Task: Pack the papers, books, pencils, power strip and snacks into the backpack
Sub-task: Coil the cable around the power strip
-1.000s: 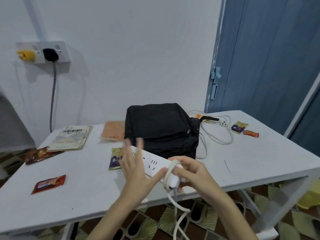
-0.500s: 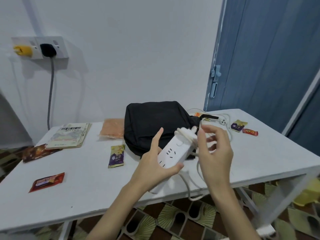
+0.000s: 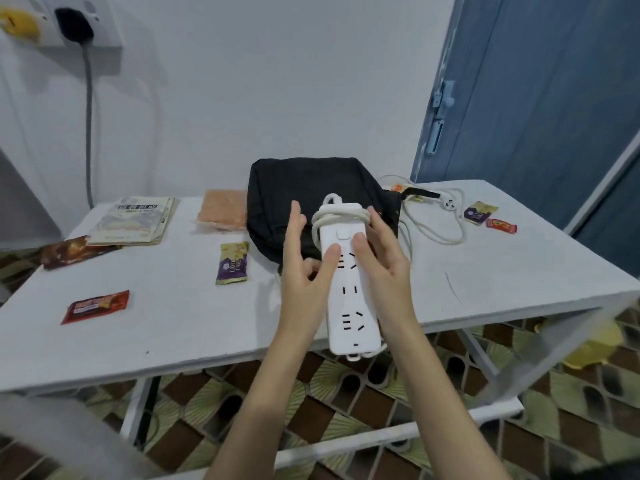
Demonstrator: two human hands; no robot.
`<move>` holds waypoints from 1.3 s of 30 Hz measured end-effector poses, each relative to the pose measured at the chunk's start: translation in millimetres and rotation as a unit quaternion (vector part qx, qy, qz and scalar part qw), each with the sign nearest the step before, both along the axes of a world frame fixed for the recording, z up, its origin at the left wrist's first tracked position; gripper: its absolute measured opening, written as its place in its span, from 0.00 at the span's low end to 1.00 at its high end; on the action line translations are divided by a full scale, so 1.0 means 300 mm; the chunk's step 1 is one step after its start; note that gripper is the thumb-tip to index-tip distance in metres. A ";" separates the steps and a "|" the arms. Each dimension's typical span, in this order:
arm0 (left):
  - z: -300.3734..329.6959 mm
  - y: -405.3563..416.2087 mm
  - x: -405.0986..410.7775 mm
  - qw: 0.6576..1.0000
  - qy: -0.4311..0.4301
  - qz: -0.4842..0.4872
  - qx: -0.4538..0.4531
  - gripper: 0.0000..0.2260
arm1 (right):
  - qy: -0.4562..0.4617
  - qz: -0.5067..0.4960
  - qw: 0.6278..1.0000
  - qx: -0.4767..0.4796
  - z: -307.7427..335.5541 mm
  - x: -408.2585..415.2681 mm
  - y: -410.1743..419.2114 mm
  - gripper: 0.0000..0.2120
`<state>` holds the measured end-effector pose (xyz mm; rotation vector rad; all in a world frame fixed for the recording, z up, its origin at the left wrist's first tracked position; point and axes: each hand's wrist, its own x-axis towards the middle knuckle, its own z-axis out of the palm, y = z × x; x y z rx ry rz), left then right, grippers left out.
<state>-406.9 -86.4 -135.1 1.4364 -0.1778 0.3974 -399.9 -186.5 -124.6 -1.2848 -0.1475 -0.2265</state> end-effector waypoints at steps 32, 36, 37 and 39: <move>-0.017 0.251 0.008 0.909 0.203 -0.087 -0.353 0.23 | -0.011 0.138 0.937 -0.322 -0.165 0.123 0.039 0.11; -0.015 0.273 0.027 0.864 0.295 -0.267 -0.309 0.27 | -0.026 0.052 0.929 -0.364 -0.095 0.189 0.020 0.16; -0.023 0.274 0.041 0.866 0.315 -0.257 -0.291 0.26 | -0.037 0.037 0.918 -0.393 -0.074 0.198 0.023 0.17; -0.038 0.273 0.071 0.905 0.297 -0.174 -0.250 0.22 | -0.044 0.011 0.897 -0.439 -0.031 0.202 0.034 0.18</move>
